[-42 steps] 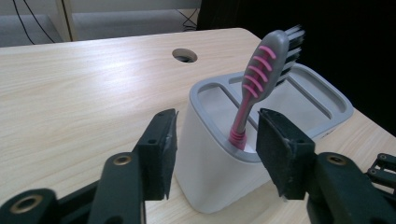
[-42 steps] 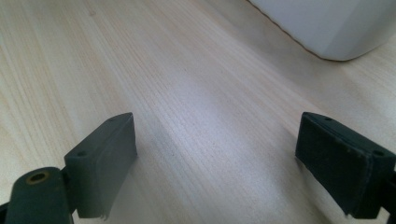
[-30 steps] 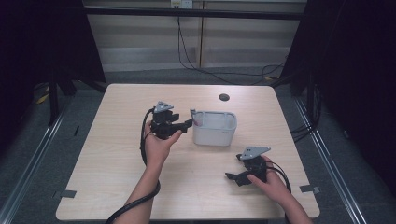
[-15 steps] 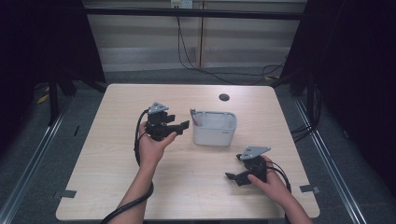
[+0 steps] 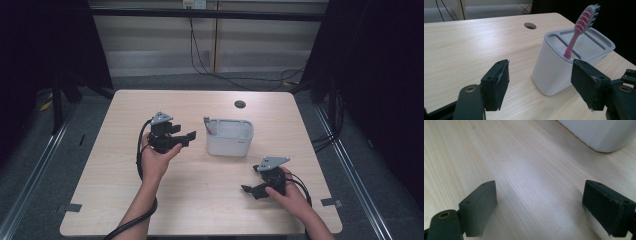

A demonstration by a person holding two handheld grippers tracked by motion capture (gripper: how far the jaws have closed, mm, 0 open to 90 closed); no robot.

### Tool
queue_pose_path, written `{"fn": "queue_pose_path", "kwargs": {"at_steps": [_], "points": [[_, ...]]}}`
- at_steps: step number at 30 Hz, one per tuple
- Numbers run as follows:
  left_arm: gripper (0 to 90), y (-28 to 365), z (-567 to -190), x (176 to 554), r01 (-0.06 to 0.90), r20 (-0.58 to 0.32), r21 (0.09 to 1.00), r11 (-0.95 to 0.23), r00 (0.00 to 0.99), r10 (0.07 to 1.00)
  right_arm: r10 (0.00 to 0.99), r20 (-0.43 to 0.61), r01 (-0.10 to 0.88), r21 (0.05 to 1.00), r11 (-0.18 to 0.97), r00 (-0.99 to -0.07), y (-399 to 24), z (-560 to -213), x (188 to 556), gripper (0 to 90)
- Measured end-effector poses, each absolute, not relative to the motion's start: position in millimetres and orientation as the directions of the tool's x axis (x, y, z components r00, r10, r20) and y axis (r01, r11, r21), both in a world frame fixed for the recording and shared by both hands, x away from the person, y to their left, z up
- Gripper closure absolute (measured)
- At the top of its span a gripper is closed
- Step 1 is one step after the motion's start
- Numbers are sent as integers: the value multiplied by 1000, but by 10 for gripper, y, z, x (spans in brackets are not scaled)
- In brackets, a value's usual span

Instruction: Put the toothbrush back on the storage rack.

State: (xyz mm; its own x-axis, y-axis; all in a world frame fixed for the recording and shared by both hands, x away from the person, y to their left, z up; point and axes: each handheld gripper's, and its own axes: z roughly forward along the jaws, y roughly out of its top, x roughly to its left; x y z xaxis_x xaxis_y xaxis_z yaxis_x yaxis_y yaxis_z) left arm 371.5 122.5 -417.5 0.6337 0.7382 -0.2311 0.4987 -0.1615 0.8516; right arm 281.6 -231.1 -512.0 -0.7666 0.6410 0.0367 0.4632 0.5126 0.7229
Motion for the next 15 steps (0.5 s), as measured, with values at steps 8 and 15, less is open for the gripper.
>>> {"fn": "queue_pose_path", "kwargs": {"at_steps": [8, 15], "points": [[304, 1320, -4197, 3689, 500, -233, 852, -157, 630, 741, 641, 37, 463, 723, 512, -767, -2311, -5120, 2816, 120], [301, 1391, -4230, 3663, 501, -229, 850, -162, 629, 743, 641, 37, 463, 723, 513, -767, -2311, -5120, 2816, 120]]}}
